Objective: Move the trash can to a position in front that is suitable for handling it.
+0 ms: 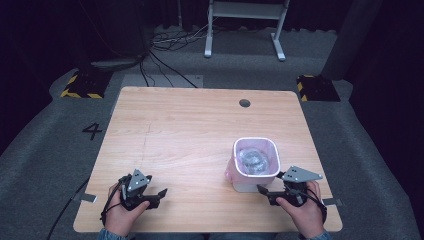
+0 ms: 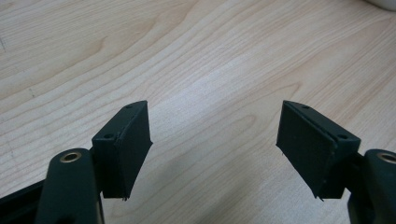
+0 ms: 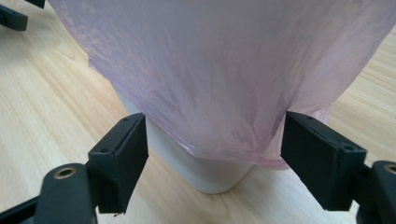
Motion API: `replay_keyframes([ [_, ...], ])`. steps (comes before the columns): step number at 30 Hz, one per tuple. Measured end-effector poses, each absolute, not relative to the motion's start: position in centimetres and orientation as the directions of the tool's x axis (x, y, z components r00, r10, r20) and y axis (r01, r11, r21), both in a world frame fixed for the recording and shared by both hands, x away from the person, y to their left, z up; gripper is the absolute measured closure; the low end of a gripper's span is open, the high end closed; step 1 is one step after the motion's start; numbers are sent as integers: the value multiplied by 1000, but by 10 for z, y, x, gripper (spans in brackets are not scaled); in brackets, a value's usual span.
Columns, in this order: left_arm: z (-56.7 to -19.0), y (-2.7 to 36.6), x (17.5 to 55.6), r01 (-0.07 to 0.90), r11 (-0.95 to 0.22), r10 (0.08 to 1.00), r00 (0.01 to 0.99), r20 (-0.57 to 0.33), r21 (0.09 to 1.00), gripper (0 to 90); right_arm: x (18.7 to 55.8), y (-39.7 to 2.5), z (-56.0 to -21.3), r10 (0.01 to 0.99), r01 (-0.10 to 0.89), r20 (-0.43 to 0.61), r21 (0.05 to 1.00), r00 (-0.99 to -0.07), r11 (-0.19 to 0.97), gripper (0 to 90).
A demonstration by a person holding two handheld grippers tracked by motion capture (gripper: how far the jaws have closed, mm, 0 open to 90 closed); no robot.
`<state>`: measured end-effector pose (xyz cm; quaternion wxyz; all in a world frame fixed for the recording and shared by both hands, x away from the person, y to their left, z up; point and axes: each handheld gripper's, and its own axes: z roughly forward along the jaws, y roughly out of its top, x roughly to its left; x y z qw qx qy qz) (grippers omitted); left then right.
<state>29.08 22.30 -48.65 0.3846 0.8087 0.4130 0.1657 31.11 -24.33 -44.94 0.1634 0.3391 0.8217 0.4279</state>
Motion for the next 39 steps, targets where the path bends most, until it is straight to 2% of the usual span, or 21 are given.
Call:
replay_keyframes([
  [27,-480,205,307,510,-375,758,649,-61,774,250,352,-174,-447,708,427,10,804,-706,414,222],
  [32,-475,199,310,497,-368,745,664,-71,786,250,344,-181,-439,701,414,48,835,-712,364,220],
  [39,-467,183,315,477,-383,718,693,-71,791,246,337,-205,-431,706,402,36,842,-707,359,189],
])
